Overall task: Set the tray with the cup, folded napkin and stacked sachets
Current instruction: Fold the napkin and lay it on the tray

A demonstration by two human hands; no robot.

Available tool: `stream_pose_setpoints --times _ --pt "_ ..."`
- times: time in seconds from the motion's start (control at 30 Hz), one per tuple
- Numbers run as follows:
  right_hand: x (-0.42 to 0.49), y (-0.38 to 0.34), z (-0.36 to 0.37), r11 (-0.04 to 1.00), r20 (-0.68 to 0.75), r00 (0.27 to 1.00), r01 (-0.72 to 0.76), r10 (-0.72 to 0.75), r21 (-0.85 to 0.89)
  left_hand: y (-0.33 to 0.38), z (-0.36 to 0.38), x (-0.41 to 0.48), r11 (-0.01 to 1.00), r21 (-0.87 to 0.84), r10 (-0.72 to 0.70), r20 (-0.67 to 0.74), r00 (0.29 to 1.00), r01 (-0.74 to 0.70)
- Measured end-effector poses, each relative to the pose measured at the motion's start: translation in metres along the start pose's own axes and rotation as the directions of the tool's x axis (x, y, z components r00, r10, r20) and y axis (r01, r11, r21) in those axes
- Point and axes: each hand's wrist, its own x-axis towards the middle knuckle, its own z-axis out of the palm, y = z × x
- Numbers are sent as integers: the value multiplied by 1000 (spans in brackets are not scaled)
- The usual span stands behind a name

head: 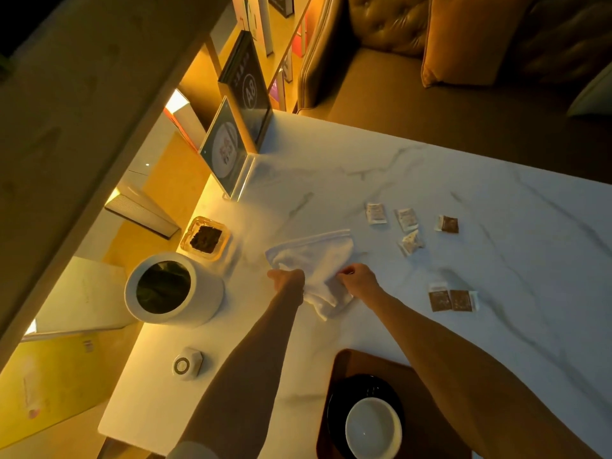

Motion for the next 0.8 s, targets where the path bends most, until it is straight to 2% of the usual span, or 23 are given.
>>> stream_pose_setpoints --times 0.07,0.1,0.13,0.17,0.2,0.27,0.3,0.37,0.4,0.43,0.47,0.57,0.67,0.73,0.8 --pt "-8 -3 -9 991 -74 988 133 -135 -33 2 -2 -8 974 62 213 64 975 -217" --pt "-12 -6 -15 964 -101 959 262 -266 -51 5 -3 -14 936 115 322 108 941 -333" --pt "-17 -10 -21 902 -97 898 422 -430 -90 9 -5 -20 874 181 425 167 890 -451" --pt "-22 -16 -28 802 -62 807 570 -587 -179 14 -7 -29 780 258 519 245 819 -571" --pt "-25 -24 -34 682 -6 719 657 -695 -320 19 -7 -37 659 330 591 329 736 -676" --pt "-37 -42 -46 478 90 611 694 -786 -539 30 -10 -57 409 402 678 467 568 -819" --pt "-45 -50 -52 422 114 583 695 -804 -582 35 -13 -68 290 408 707 518 481 -866" --pt "-58 -64 -72 411 116 578 694 -808 -591 45 -24 -89 115 357 750 581 317 -927" --pt "-65 -70 -83 439 97 597 681 -797 -586 50 -31 -98 69 328 759 596 263 -942" --pt "-73 -76 -95 467 84 629 653 -773 -596 55 -39 -107 66 308 768 592 246 -949" --pt "-81 -82 -106 476 84 657 622 -749 -623 61 -49 -118 98 294 778 573 257 -951" --pt "-106 -89 -135 483 80 668 610 -740 -628 78 -76 -145 171 335 732 586 347 -927" --pt "-133 -88 -174 569 33 682 635 -731 -522 96 -103 -162 71 502 642 638 425 -862" --pt "-154 -89 -205 617 25 707 633 -706 -467 111 -118 -175 28 517 619 663 421 -856" --pt "-179 -90 -233 652 -9 714 633 -700 -417 130 -128 -200 46 453 654 660 369 -891"
